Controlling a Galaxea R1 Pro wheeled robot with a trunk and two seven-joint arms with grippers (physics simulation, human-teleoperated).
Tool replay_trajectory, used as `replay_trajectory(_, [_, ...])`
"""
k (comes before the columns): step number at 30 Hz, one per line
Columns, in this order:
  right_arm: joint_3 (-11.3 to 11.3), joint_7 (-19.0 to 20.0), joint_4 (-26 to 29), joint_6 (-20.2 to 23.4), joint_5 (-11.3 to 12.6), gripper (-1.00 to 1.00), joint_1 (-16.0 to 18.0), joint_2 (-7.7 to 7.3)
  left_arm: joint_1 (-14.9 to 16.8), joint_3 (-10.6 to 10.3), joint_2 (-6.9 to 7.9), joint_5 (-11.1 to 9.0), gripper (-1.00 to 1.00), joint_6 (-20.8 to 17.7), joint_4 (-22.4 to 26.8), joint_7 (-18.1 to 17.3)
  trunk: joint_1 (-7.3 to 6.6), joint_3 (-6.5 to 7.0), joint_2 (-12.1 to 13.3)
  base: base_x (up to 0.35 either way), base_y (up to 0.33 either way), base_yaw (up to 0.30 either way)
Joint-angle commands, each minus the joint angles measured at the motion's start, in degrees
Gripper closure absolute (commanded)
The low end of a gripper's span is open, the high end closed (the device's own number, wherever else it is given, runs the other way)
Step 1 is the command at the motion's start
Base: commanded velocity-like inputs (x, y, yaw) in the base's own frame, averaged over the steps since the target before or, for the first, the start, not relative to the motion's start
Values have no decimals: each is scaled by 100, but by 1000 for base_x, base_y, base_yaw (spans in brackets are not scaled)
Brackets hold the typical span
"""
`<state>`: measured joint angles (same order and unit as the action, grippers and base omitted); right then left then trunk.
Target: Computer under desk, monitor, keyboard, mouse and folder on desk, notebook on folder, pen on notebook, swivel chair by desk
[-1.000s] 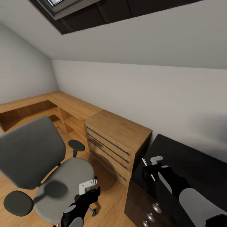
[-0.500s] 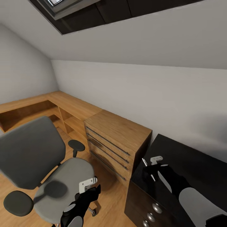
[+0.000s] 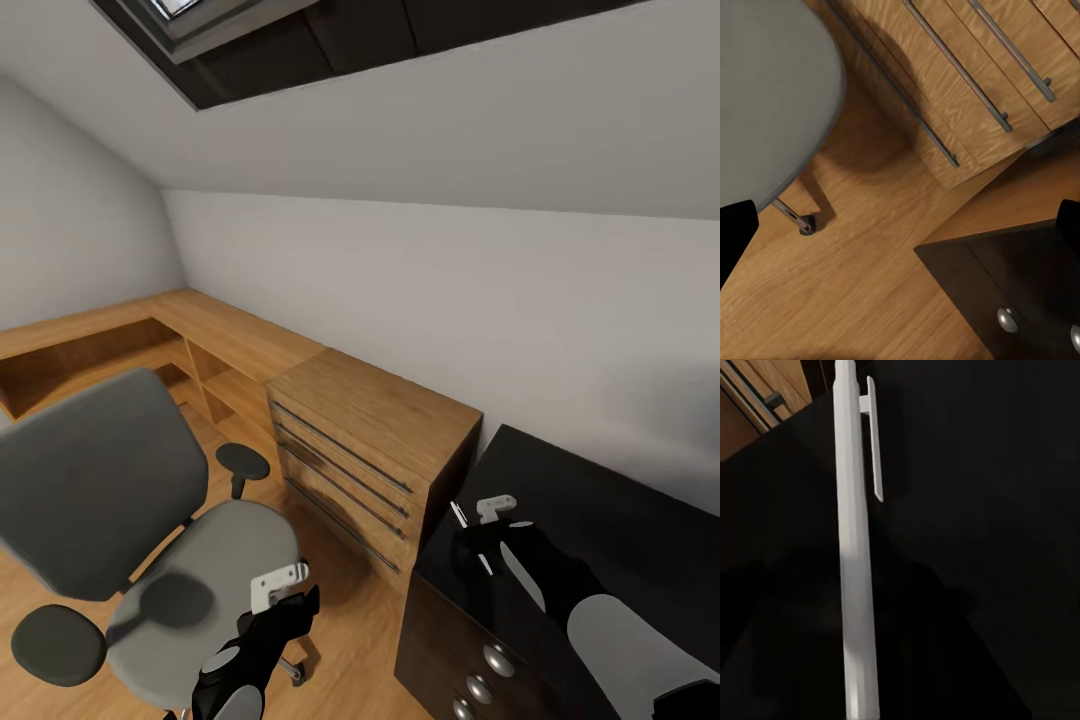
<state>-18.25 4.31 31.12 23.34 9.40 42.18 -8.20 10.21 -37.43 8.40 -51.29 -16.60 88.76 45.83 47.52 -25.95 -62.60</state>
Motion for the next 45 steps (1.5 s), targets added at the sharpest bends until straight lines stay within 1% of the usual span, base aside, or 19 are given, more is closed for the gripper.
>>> replay_trajectory(1, [-47, -9, -142, 47, 0, 100, 1, -8, 7, -10, 4, -21, -100, -18, 6, 40, 1, -7, -4, 0, 0, 0])
replay_trajectory(8, [-42, -9, -140, 73, 5, 100, 1, -6, 7, -12, 4, -21, -100, -18, 3, 40, 1, -7, -4, 0, 0, 0])
replay_trajectory(12, [-28, -9, -134, 237, 16, 100, 1, -6, 7, -17, 4, -21, -100, -18, 2, 40, 1, -7, -4, 0, 0, 0])
replay_trajectory(14, [-4, -7, -133, 438, 27, 100, 1, -6, 7, -18, 4, -21, -100, -18, 1, 40, 1, -7, -4, 0, 0, 0])
replay_trajectory(23, [3, -9, -133, 591, 36, 100, 1, -6, 7, -19, 4, -21, -100, -18, 1, 40, 1, -7, -4, 0, 0, 0])
replay_trajectory(36, [7, 0, -119, 979, 50, 100, 1, -8, 7, -19, 4, -23, -100, -18, -4, 40, 1, -7, -4, 0, 0, 0])
replay_trajectory(45, [14, 0, -115, 1076, 52, 100, 1, -13, 7, -19, 4, -23, -100, -20, -8, 40, 1, -7, -4, 0, 0, 0])
